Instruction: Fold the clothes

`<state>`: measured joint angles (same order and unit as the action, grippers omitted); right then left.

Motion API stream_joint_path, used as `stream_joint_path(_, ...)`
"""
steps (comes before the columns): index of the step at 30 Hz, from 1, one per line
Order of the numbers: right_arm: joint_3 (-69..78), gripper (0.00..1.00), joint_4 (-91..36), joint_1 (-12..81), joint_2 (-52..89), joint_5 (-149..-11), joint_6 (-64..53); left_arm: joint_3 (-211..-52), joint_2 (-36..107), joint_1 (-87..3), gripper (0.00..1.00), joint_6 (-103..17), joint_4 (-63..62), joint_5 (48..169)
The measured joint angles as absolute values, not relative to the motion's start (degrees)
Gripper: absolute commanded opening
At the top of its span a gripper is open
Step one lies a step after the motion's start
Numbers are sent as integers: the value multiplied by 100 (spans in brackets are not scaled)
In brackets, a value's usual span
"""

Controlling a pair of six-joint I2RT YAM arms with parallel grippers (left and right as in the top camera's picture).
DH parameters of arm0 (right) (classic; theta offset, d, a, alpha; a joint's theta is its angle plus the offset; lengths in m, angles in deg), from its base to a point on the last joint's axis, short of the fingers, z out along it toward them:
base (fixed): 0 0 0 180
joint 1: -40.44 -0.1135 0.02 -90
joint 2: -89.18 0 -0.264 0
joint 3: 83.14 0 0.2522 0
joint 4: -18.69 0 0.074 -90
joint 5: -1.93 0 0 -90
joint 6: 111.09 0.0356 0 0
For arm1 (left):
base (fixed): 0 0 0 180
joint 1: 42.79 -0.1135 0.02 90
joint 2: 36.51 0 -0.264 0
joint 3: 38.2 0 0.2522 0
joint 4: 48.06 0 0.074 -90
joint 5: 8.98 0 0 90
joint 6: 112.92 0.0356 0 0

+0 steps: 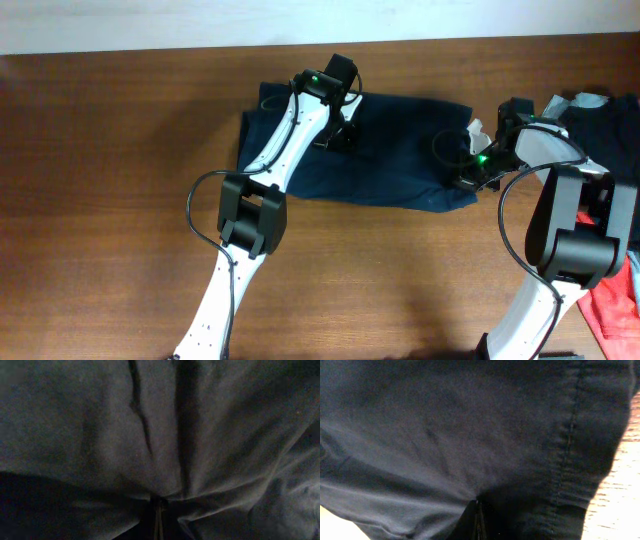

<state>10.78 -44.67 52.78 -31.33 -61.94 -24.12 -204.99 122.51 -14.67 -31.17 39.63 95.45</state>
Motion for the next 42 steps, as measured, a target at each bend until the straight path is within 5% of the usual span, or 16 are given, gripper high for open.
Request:
stream_joint_path(7,901,15,-4214,5278,-3048,-6100,-2425,-20901,12253,-1463,0,-3205,3887,9388)
stream_joint_path(42,763,9,-4004,5278,-2980,-6098,-2403,-20637,12157,-1351,0,-3353,2328,8706)
